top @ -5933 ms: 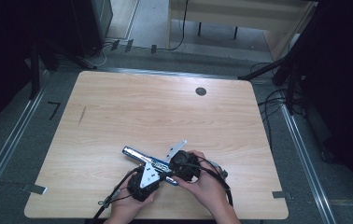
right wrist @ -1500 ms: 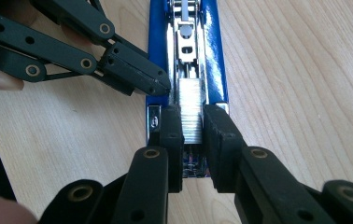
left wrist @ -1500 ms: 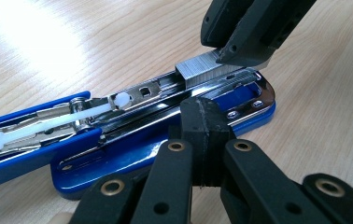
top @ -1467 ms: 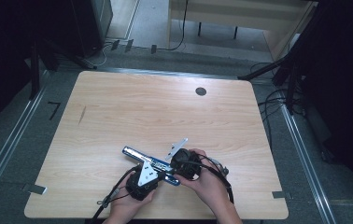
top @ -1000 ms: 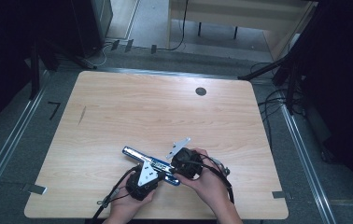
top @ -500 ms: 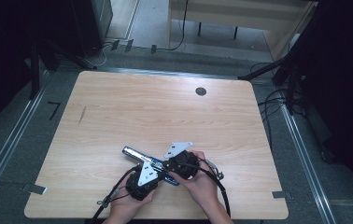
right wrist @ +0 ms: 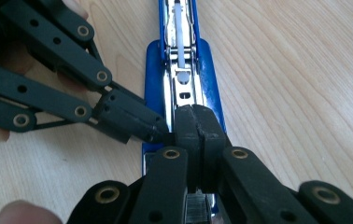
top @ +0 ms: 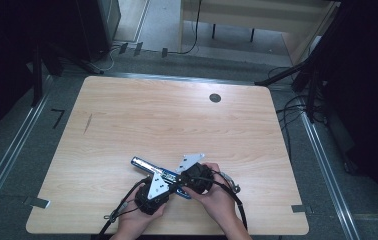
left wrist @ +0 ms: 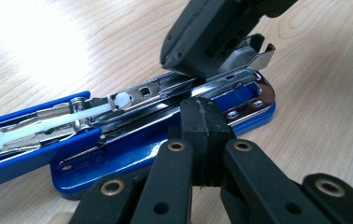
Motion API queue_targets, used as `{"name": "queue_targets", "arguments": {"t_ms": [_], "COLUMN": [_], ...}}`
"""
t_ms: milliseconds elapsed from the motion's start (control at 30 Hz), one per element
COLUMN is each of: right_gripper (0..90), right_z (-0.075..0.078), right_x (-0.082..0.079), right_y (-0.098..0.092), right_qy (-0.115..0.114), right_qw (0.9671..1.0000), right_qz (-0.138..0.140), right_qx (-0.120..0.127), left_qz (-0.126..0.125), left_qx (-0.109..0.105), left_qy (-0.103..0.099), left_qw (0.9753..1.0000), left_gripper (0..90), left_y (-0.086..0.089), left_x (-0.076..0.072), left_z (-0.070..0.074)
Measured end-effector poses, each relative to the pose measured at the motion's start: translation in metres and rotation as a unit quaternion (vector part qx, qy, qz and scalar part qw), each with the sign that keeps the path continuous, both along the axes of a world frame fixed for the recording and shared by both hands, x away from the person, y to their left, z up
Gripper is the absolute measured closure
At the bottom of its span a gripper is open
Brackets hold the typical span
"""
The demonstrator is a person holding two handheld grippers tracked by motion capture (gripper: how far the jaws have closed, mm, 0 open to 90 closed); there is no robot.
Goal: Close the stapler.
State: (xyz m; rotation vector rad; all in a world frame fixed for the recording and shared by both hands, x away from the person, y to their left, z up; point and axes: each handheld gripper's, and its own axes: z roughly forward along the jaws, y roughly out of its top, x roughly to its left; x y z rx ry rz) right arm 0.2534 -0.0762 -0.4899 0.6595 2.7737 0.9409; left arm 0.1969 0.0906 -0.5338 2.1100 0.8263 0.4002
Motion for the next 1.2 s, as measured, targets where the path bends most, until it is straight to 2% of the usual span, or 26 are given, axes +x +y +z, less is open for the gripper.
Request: {"name": "queue_targets", "arguments": {"t_ms": [367,433,633,700,733,767,800,867,933,967,1067,1100,1200], "right_gripper": [90.0,90.0,90.0,90.0,90.0,90.0,90.0,90.0,90.0,90.0,90.0,90.0,90.0], "right_z": [0.001,0.001,0.007,0.008,0.009,0.009,0.010,0.011,0.014,0.014,0.017,0.017,0.019], "right_x": [-0.003,-0.003,-0.001,-0.002,-0.002,-0.002,-0.001,-0.001,0.001,0.001,0.003,0.003,0.005], "right_y": [-0.002,-0.002,-0.006,-0.006,-0.006,-0.006,-0.006,-0.005,-0.001,-0.001,0.009,0.009,0.019], "right_qy": [-0.001,-0.004,-0.002,-0.008,-0.011,-0.011,-0.012,-0.010,-0.008,-0.008,-0.004,-0.004,-0.008], "right_qw": [1.0000,1.0000,0.9996,0.9995,0.9995,0.9995,0.9992,0.9990,0.9989,0.9989,0.9991,0.9991,0.9994], "right_qz": [0.000,0.000,-0.005,-0.006,-0.008,-0.008,-0.011,-0.013,-0.010,-0.010,-0.004,-0.004,0.008], "right_qx": [-0.004,-0.002,0.027,0.028,0.027,0.027,0.035,0.040,0.046,0.046,0.042,0.042,0.034], "left_qz": [0.001,0.004,0.015,0.021,0.028,0.028,0.034,0.037,0.054,0.054,0.077,0.077,0.092], "left_qx": [-0.004,-0.009,-0.035,-0.040,-0.039,-0.039,-0.039,-0.042,-0.050,-0.050,-0.049,-0.049,-0.059], "left_qy": [0.004,0.011,0.025,0.030,0.034,0.034,0.036,0.037,0.041,0.041,0.043,0.043,0.061], "left_qw": [1.0000,0.9999,0.9990,0.9985,0.9983,0.9983,0.9980,0.9977,0.9964,0.9964,0.9948,0.9948,0.9921], "left_gripper": [90.0,90.0,90.0,90.0,90.0,90.0,90.0,90.0,90.0,90.0,90.0,90.0,90.0], "left_y": [0.001,0.002,0.012,0.016,0.024,0.024,0.033,0.038,0.055,0.055,0.073,0.073,0.085], "left_x": [0.001,0.002,0.004,0.004,0.005,0.005,0.005,0.006,0.009,0.009,0.015,0.015,0.021], "left_z": [0.000,0.000,0.004,0.006,0.008,0.008,0.010,0.011,0.014,0.014,0.015,0.015,0.012]}}
